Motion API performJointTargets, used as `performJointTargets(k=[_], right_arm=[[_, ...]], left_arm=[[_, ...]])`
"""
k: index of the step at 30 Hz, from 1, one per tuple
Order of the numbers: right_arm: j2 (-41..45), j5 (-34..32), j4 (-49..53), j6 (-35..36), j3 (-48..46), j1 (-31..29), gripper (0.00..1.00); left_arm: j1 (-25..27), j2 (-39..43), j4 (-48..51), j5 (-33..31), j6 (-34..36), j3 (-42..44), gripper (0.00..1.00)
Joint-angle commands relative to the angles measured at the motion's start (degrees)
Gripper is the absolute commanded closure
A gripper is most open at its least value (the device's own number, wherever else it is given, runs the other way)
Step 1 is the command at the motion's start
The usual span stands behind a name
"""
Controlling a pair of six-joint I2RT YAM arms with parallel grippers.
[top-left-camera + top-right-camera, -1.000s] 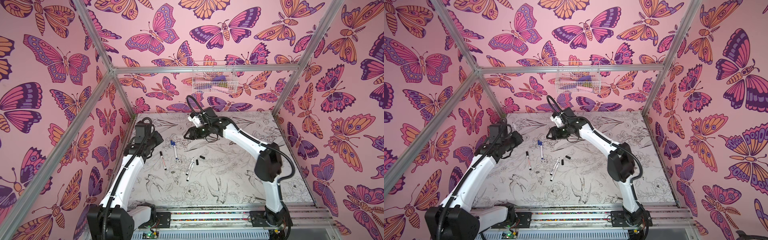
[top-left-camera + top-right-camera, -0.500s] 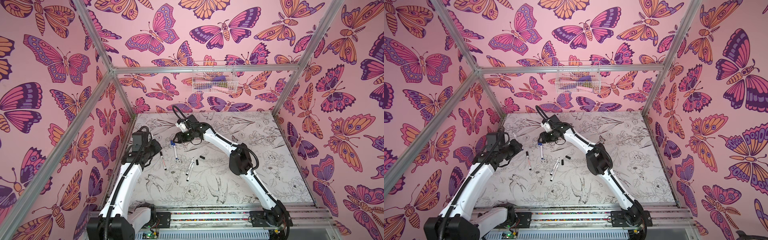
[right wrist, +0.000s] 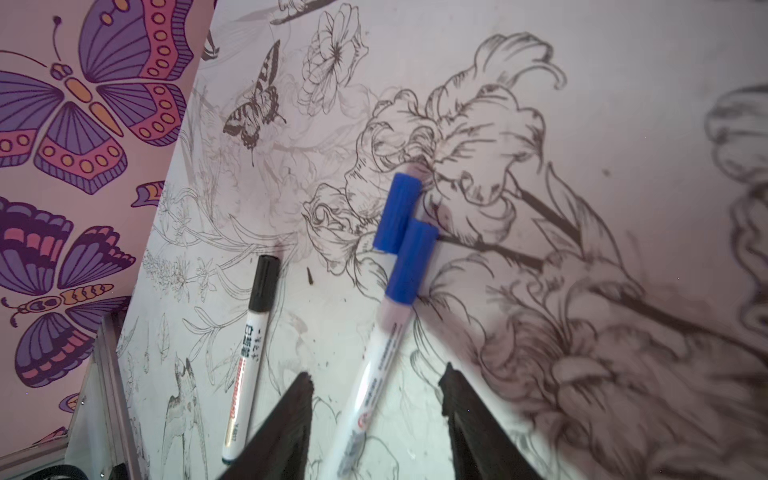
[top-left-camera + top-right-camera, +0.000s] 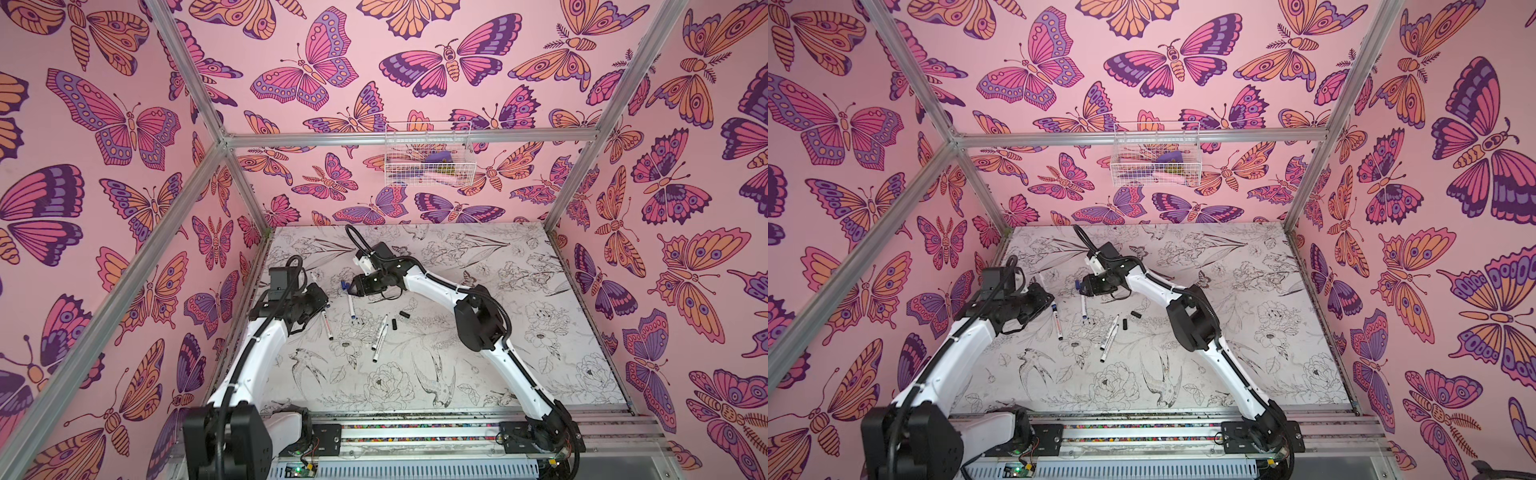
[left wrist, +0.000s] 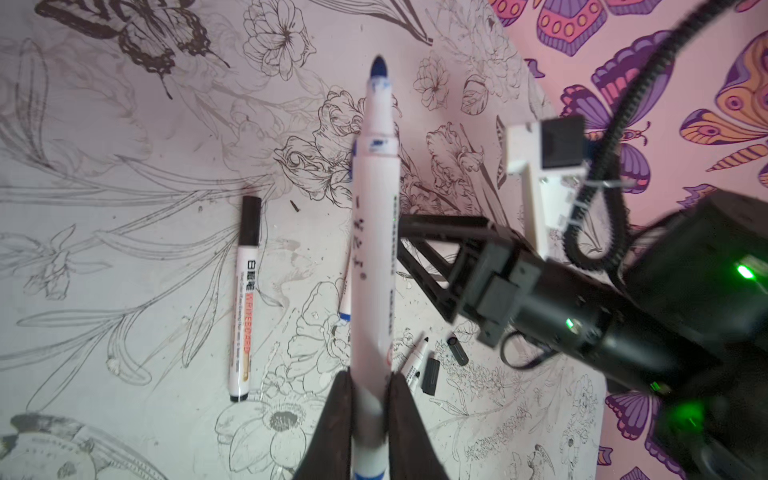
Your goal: Insert the pens into the pen caps
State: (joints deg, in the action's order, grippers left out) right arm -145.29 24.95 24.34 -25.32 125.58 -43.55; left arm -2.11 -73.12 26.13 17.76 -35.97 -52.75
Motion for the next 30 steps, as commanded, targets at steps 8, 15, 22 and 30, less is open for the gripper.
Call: performJointTargets(k=[8,15,22,30], right_arm=[[28.84,-1.78,-8.49,2.62,-27.41,4.59,0.47],[37.96,-3.42,-8.42,3.6,-37.89,5.74,0.47],[41.44,-4.22,-7.64,4.71,-41.43,7.1,0.47],[42.92,-4.8,-6.51,7.07,-42.93,7.57,0.48]], left_arm=[[0.0,-23.73,-1.35,-2.25,7.47,-12.16,1.0],[4.3,-32.71,1.83,-7.74,7.49,-19.93,1.0],[6.38,-37.7,5.37,-11.43,5.05,-22.1,1.0],[8.85,-33.55,5.42,-12.88,4.32,-19.86,1.0]])
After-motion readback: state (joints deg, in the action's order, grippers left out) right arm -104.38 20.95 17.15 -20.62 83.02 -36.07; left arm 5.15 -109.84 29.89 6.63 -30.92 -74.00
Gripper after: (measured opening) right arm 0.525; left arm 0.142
